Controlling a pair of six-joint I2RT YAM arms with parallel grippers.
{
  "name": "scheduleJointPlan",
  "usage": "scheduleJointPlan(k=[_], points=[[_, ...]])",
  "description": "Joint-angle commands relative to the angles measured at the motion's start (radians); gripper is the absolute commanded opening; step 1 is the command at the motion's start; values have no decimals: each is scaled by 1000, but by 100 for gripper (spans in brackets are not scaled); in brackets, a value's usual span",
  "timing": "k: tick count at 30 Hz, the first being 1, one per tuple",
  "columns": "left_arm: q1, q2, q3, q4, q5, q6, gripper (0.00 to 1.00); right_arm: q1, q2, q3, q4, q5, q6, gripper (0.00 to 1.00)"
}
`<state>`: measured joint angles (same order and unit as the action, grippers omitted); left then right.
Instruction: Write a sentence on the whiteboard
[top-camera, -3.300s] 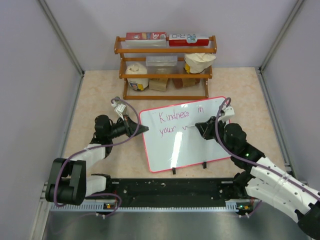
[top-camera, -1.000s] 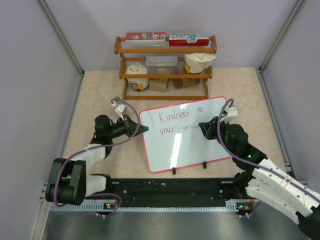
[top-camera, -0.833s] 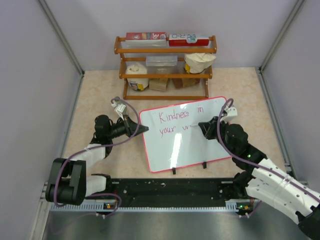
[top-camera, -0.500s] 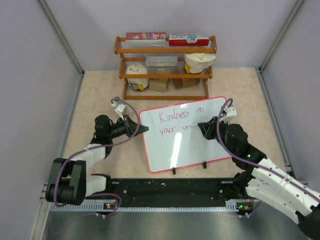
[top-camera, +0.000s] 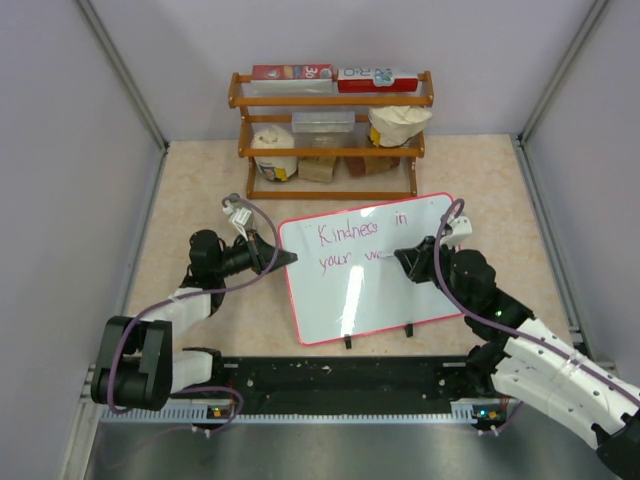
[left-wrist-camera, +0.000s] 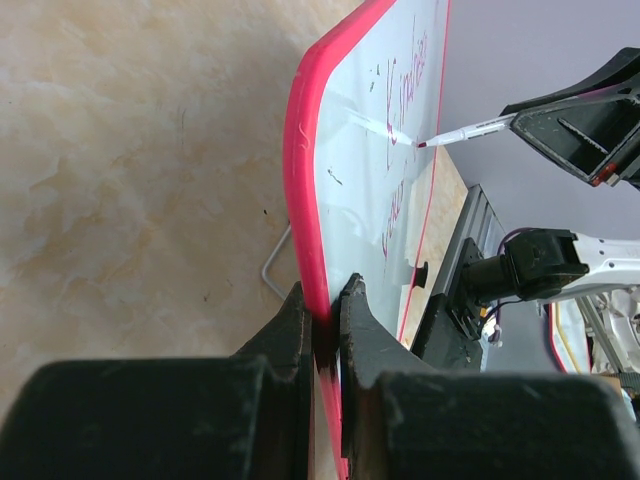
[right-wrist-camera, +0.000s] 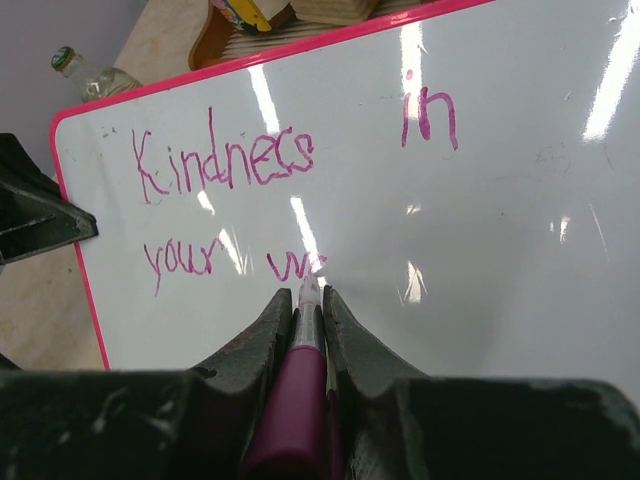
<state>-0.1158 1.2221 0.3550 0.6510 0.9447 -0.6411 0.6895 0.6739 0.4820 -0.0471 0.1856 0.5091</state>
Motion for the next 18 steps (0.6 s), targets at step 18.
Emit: scheduleJointPlan(k=[18], points=[[-8, 19, -19, -17, -139, 202, 0, -10, -19, 17, -65, 121, -20, 0]])
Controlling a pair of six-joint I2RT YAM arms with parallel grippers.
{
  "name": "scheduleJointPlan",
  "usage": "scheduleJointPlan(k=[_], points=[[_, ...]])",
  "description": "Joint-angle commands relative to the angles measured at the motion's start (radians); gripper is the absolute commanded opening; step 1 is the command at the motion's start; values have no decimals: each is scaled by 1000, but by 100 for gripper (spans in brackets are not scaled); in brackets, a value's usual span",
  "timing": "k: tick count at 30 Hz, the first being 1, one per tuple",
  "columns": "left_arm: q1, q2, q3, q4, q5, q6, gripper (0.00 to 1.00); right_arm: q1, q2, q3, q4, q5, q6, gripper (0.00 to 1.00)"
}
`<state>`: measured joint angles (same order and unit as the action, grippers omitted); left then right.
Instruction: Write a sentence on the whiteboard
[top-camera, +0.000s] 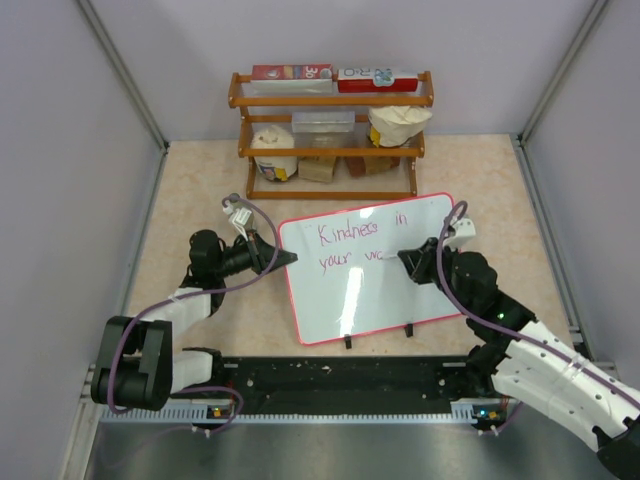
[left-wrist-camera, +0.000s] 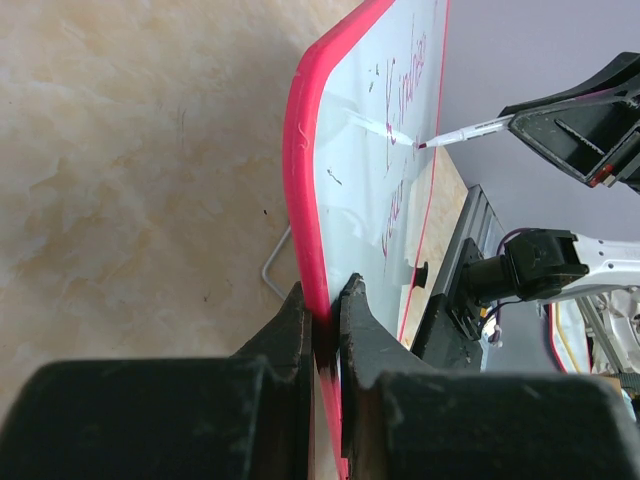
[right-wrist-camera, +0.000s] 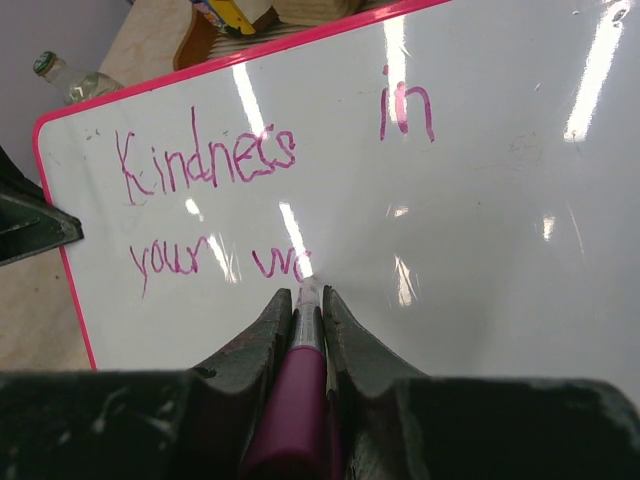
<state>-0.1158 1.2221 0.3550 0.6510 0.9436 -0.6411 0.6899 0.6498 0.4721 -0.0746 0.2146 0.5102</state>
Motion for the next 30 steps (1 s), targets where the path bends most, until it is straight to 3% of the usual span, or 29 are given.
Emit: scheduleJointPlan(k=[1, 16, 24, 30], points=[[-8, 19, -19, -17, -138, 201, 0, -9, 5, 30, -34, 98, -22, 0], [-8, 20, -19, -17, -140, 202, 0, -9, 68, 71, 45, 45, -35, 0], [-8, 17, -19, -21, -138, 204, 0, -10, -21, 40, 67, 5, -39, 0], [-8, 17, -19, -19, -138, 204, 0, -18, 2, 36, 64, 22, -42, 0]])
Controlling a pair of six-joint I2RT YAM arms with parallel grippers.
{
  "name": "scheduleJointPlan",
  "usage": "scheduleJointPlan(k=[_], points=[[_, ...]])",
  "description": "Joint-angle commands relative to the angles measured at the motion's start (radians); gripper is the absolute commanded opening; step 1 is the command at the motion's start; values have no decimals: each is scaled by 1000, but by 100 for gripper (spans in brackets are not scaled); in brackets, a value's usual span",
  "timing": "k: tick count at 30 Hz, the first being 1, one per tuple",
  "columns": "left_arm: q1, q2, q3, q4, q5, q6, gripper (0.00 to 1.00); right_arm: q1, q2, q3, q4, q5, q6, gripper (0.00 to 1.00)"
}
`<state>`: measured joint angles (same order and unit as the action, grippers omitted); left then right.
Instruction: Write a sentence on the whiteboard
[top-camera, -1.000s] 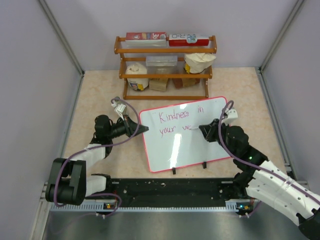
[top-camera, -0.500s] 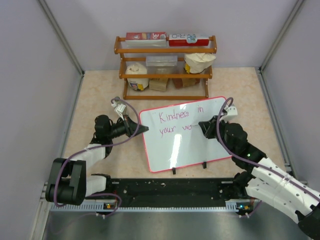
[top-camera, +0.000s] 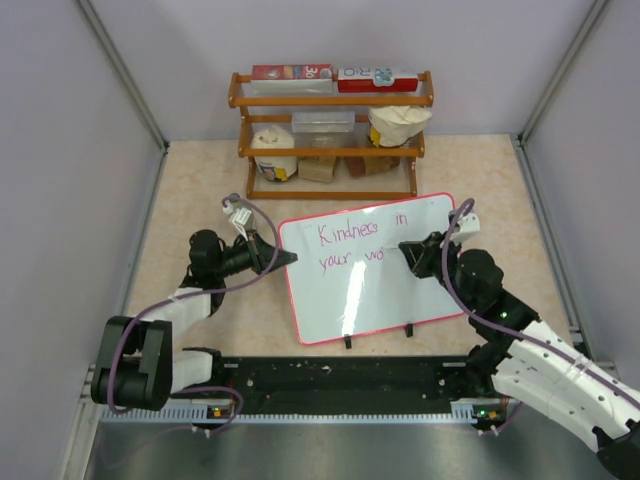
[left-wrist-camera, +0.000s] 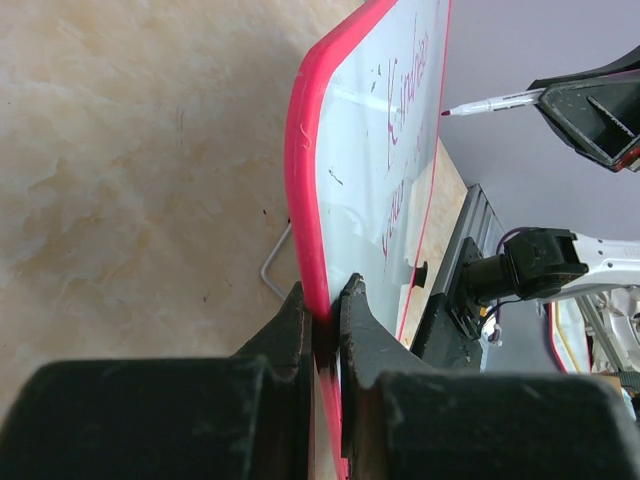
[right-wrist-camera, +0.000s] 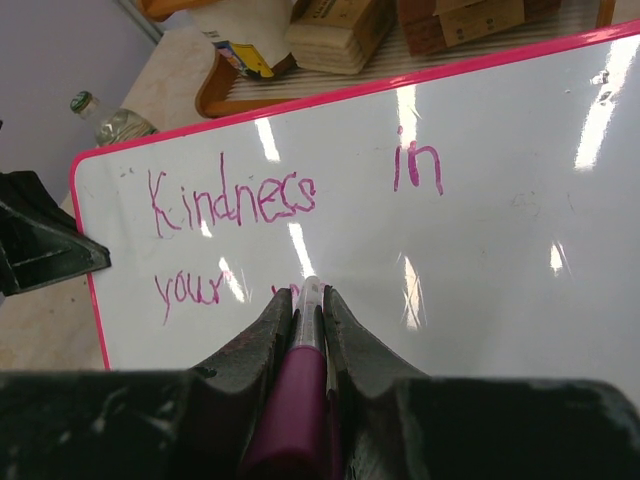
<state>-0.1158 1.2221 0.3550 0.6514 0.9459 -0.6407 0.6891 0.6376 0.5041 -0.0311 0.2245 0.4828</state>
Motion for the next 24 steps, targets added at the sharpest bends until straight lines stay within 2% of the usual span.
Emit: scheduleJointPlan(k=[1, 24], points=[[-10, 19, -19, -21, -142, 202, 0, -22, 23, 2, 20, 15, -12, 0], [-8, 19, -21, -19, -142, 202, 0, -54, -15, -79, -44, -13, 13, 0]])
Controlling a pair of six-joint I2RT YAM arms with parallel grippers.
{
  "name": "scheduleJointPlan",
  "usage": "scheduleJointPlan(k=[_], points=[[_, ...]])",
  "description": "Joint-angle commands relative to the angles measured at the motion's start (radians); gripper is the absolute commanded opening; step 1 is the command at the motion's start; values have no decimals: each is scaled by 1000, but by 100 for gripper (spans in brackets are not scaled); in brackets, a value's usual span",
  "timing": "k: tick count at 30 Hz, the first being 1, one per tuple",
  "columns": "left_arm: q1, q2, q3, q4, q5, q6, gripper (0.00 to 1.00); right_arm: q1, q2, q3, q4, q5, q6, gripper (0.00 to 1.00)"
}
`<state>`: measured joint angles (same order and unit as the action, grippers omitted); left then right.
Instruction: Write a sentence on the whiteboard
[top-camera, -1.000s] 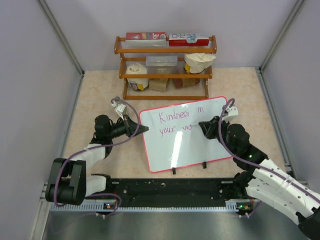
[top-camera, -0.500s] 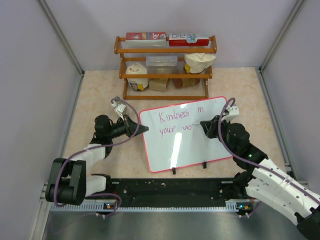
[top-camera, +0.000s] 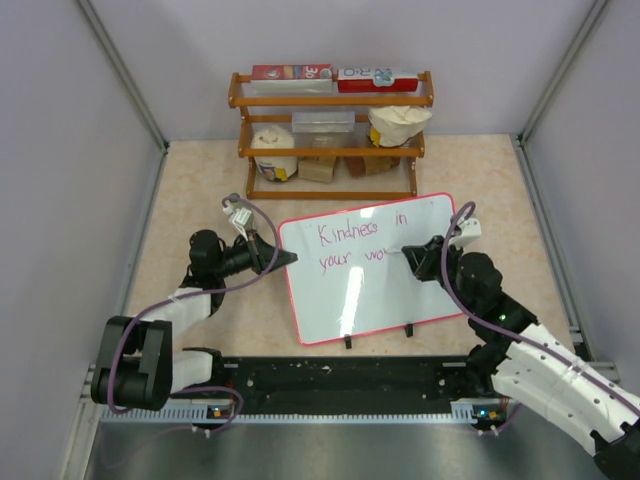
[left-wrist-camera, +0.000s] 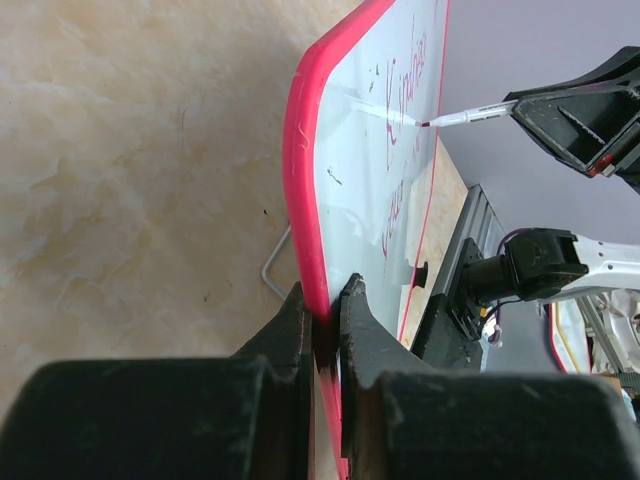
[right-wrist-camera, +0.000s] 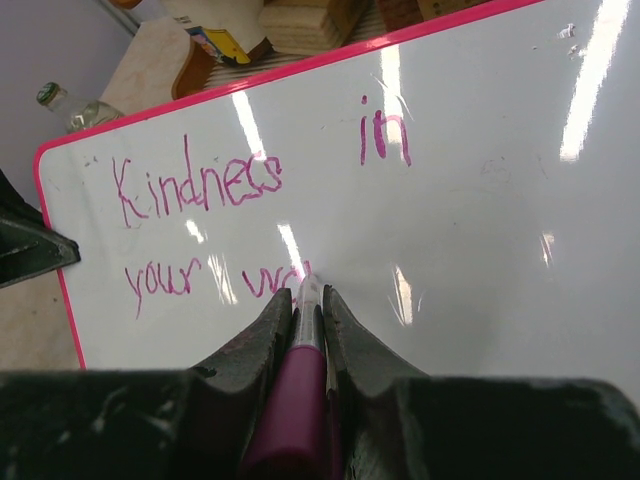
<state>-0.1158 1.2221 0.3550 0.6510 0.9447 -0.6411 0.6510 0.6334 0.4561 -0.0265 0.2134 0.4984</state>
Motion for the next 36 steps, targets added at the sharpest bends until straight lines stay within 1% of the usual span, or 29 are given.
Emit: scheduleJointPlan(k=[1, 6, 13, 27, 36], points=[[-8, 19, -19, -21, -141, 202, 0, -16, -15, -36, -49, -3, 0, 0], [-8, 19, -19, -19, -139, 202, 0, -16, -27, -53, -64, -34, 3, 0], [-10, 20, -19, -19, -138, 201, 0, -16, -40, -54, -79, -28, -1, 0], [-8, 20, -21, -19, -139, 201, 0, -16, 12, 15, -20, 49, -12, 0], [-8, 22, -19, -17, -139, 201, 0, -16, 23, 39, -18, 89, -23, 0]])
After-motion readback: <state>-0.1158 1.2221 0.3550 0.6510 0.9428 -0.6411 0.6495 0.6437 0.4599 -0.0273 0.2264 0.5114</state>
